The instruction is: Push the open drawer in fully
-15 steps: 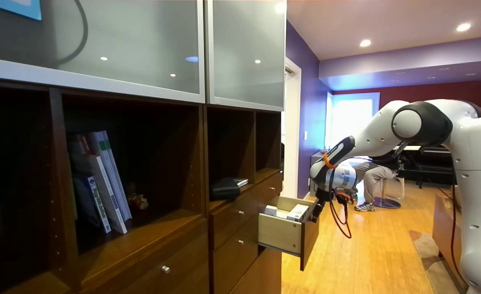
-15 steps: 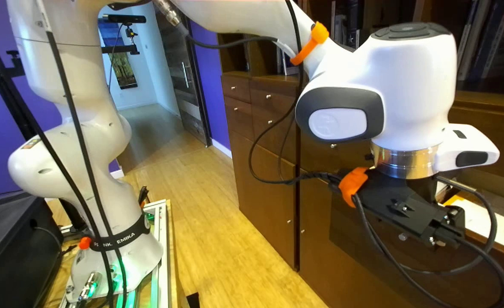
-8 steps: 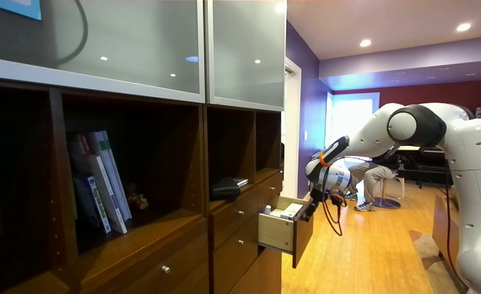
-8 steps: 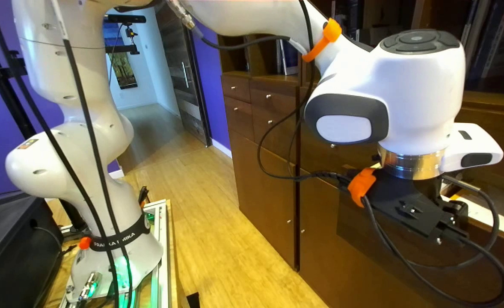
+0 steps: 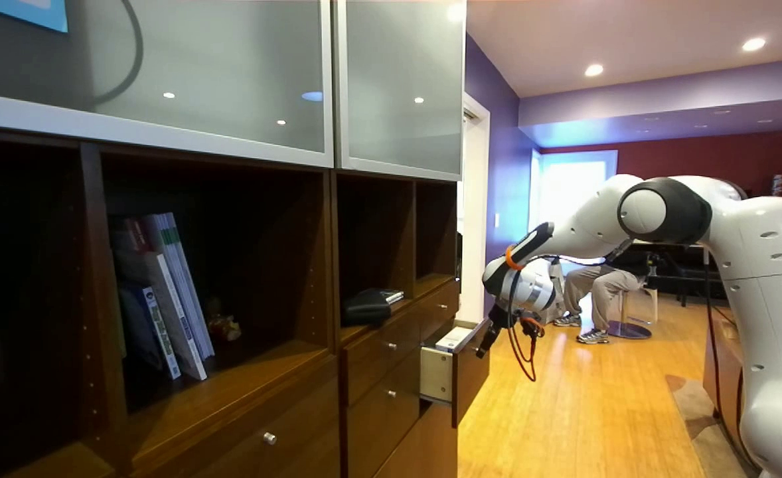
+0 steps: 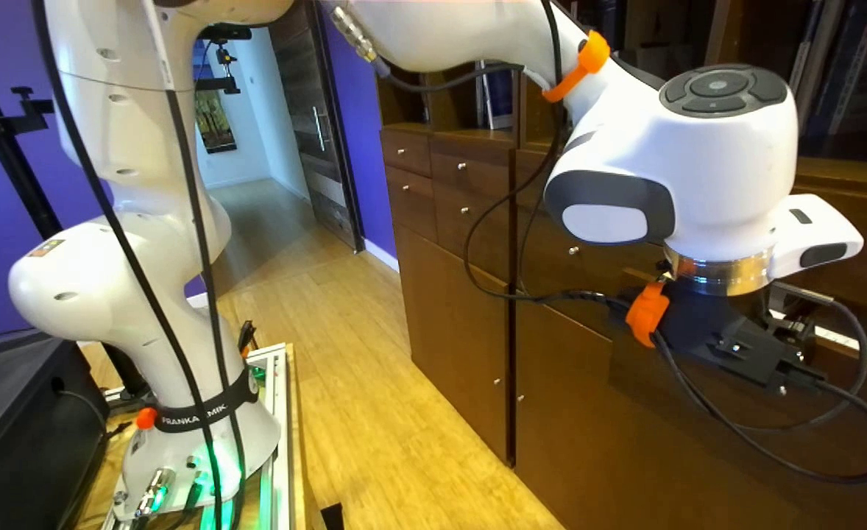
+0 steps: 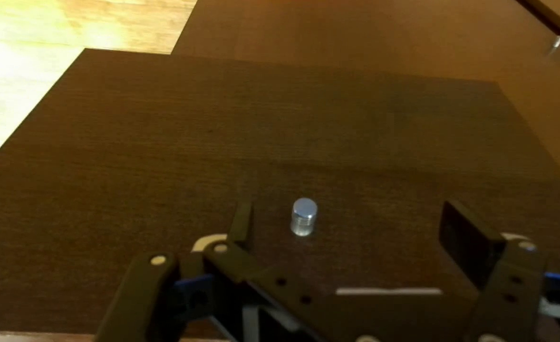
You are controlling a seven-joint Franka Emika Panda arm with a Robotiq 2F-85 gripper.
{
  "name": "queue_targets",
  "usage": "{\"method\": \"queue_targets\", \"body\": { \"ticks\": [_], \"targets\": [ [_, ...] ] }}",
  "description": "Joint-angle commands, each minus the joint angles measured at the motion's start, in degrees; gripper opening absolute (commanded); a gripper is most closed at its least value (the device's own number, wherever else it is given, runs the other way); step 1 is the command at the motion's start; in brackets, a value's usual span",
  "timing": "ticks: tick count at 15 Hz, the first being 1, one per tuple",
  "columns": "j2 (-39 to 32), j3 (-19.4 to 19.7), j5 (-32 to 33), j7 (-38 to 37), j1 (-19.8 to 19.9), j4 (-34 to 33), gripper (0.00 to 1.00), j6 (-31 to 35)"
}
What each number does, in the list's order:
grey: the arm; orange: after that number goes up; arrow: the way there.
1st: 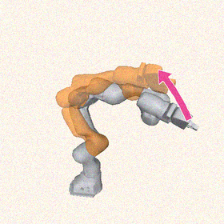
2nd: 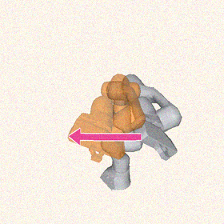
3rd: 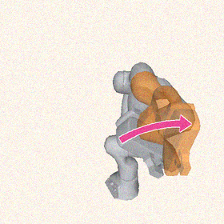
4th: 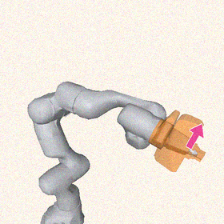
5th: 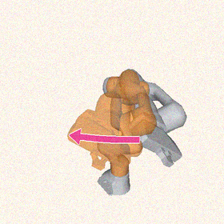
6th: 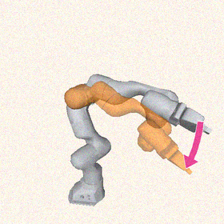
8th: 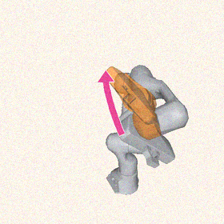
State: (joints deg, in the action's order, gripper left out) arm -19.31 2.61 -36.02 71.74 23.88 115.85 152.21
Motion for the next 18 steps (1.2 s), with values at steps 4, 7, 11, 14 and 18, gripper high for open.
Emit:
{"method": "queue_targets", "body": {
  "ticks": [4, 7, 11, 14, 18],
  "targets": [
    [-0.2, 0.0, 0.2, 0.2, 0.2, -0.4, 1.00, 0.0],
    [-1.5, -1.3, -1.8, 2.2, 0.9, -2.0, 1.00, -0.4],
    [-3.7, -3.4, -4.4, 4.9, 1.6, -4.8, 1.00, -0.3],
    [-5.5, -3.8, -5.1, 5.9, 1.6, -6.9, 1.00, 0.2],
    [-8.0, -4.9, -7.0, 8.0, 2.6, -10.1, 1.00, 0.8]
  ]
}}
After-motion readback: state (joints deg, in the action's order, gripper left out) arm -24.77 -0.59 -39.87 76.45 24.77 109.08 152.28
